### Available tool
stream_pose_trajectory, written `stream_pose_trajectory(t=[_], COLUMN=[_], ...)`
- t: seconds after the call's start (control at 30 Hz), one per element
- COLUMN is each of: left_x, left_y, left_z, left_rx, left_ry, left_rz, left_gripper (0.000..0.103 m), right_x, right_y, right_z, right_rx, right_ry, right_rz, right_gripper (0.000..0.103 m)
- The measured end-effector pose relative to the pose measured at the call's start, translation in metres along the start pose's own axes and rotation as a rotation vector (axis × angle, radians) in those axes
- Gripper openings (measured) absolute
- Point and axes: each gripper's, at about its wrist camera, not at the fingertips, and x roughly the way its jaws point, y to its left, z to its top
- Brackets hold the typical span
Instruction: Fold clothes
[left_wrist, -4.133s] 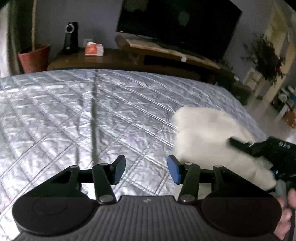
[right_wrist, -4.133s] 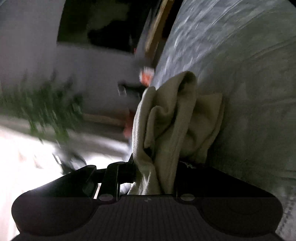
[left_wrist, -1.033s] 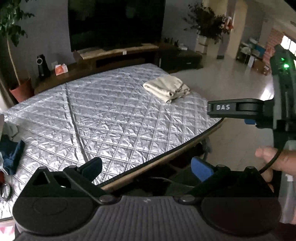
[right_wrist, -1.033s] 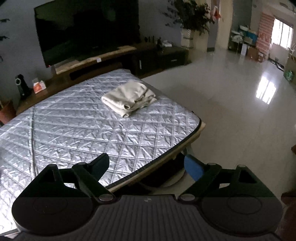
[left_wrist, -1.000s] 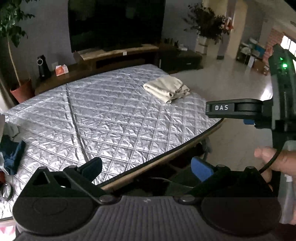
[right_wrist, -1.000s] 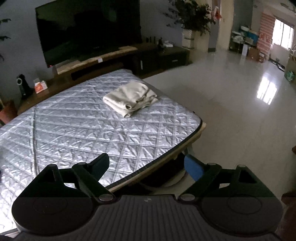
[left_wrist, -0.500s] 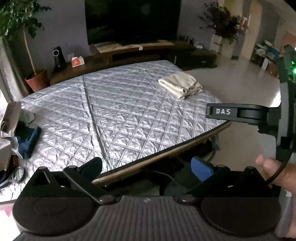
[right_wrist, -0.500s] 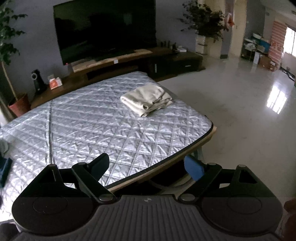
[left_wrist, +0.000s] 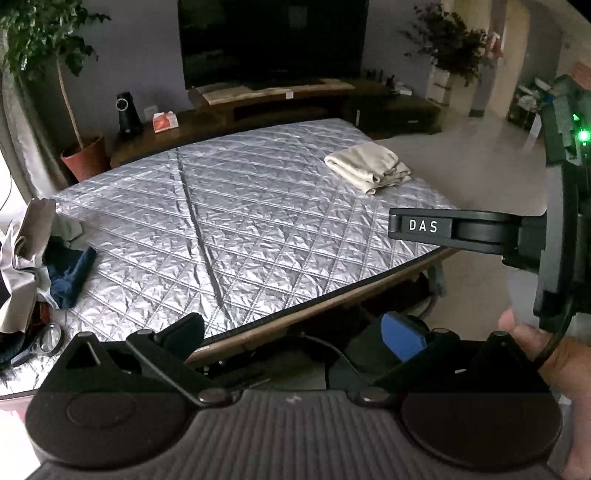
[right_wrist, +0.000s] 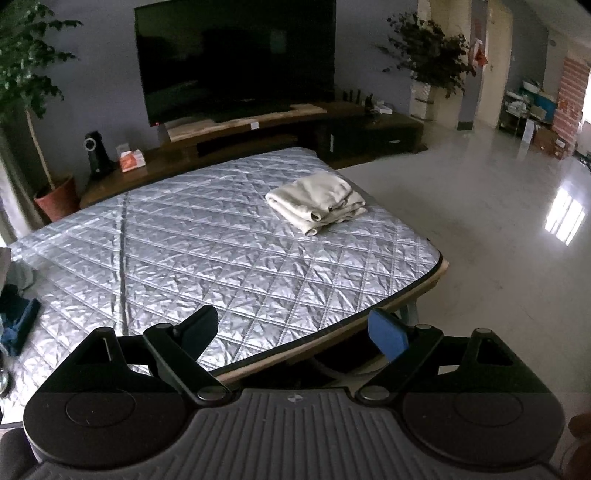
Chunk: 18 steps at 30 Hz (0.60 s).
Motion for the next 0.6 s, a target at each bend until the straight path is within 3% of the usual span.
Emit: stream_pose_trajectory(t=[0.6], left_x=[-0.010], left_y=[0.001], left_z=[-0.002], left_rx=[0.002], left_ry=[-0.021], left_rz=[0.007], left_gripper=[0.102], right_x=[-0.011], right_y=[0.001], right_z=[-0.004], right_rx=[-0.014], right_ry=[-0.017], right_rz=[-0.007], right_gripper=[0.092])
